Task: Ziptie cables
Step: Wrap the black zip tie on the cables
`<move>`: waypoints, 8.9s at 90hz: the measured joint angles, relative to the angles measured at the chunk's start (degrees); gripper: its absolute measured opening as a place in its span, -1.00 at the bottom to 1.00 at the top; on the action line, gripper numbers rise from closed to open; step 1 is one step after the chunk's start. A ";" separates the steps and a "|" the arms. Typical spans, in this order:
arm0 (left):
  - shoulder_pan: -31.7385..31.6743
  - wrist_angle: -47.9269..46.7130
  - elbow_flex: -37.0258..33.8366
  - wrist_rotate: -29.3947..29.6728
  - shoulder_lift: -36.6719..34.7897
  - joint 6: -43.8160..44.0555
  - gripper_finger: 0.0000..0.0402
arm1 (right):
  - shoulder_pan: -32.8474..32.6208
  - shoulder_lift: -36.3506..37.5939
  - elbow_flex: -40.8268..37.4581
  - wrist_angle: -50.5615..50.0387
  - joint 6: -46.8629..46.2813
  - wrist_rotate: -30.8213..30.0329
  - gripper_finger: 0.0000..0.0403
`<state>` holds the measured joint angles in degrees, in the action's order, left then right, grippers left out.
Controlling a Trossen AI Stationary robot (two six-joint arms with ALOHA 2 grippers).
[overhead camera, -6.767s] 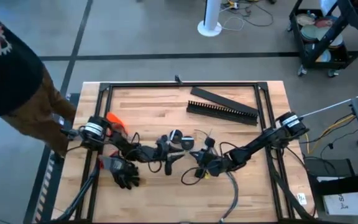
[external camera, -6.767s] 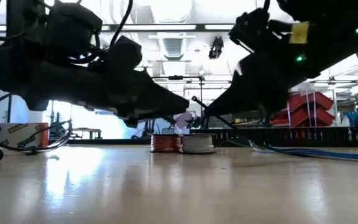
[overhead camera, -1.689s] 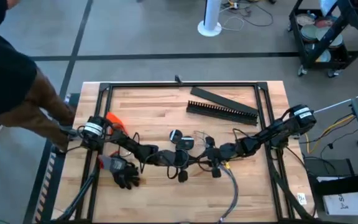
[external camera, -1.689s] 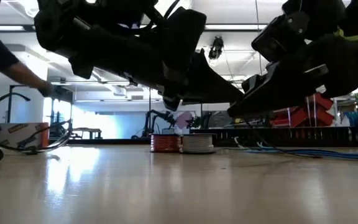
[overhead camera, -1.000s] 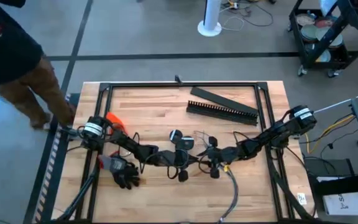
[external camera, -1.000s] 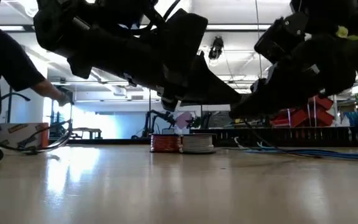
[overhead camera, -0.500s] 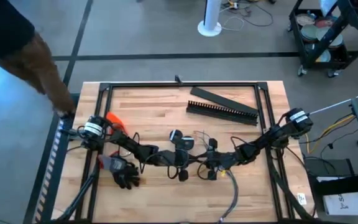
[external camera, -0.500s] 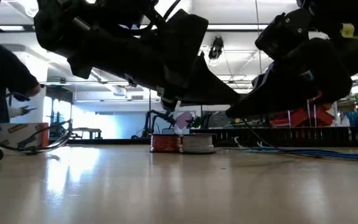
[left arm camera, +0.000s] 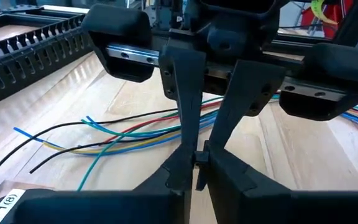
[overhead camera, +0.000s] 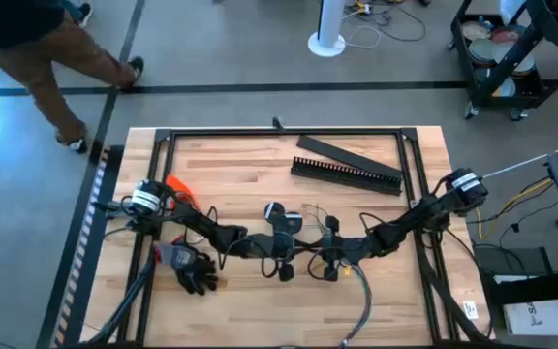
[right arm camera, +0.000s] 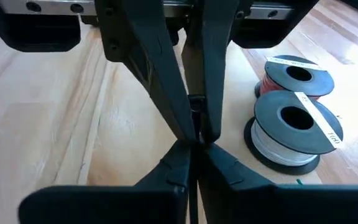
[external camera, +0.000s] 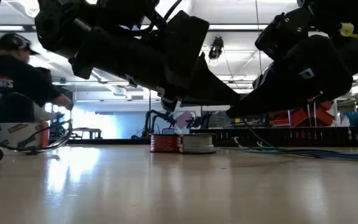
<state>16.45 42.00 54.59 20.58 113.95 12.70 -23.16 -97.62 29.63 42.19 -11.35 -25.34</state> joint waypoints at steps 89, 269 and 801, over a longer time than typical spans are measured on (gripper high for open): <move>0.09 1.68 -1.27 -0.28 0.00 2.41 -0.56 | -1.46 0.52 -0.07 -1.69 1.92 -3.13 -1.00; 0.04 -15.05 6.33 -15.67 0.00 -57.28 -0.99 | 12.70 -1.73 4.30 -7.65 4.96 47.80 -0.53; -1.22 12.09 6.15 -9.40 10.09 -16.51 -0.99 | -11.61 -0.36 -5.34 8.89 0.34 -13.77 -0.46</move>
<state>15.22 54.08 60.74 11.18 124.04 -3.81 -34.76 -97.99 24.29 51.09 -11.02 -39.12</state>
